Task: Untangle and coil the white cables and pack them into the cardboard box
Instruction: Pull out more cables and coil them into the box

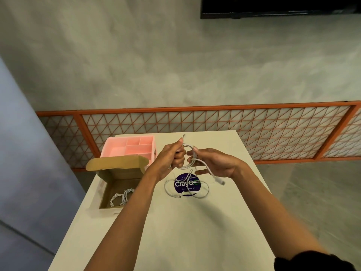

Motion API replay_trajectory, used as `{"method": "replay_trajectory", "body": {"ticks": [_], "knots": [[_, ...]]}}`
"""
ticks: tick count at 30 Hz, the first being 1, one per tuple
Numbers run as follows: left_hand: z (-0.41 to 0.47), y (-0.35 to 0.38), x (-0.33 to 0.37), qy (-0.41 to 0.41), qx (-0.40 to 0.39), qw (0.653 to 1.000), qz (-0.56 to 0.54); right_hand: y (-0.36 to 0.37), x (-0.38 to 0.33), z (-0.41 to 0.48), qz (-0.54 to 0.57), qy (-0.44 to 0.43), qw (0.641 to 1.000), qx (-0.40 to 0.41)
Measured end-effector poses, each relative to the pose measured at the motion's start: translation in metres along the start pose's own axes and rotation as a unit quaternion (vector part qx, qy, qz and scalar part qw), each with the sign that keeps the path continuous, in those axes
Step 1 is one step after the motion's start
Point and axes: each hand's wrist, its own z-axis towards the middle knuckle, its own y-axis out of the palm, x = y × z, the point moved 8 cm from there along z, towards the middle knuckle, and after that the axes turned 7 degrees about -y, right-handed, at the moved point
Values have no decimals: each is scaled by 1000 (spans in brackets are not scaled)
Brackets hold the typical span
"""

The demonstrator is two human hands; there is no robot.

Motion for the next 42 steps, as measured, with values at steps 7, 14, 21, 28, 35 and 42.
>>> {"method": "replay_trajectory", "body": {"ticks": [7, 14, 21, 28, 35, 42], "knots": [[2, -3, 4, 7, 14, 999, 37, -2, -17, -1, -117, -36, 991, 48], [5, -10, 5, 59, 94, 991, 78, -15, -44, -4, -274, -73, 943, 172], [8, -17, 0, 59, 123, 985, 102, 4, -68, -12, -176, -170, 967, 66], [7, -31, -20, 34, 139, 990, 17, -7, -101, -26, -135, -240, 957, 88], [11, -50, -19, 43, 194, 980, -12, -21, -91, -23, 116, -224, 955, 157], [11, -40, -18, 26, 188, 981, -34, -26, -57, -8, -398, -90, 882, 235]]}}
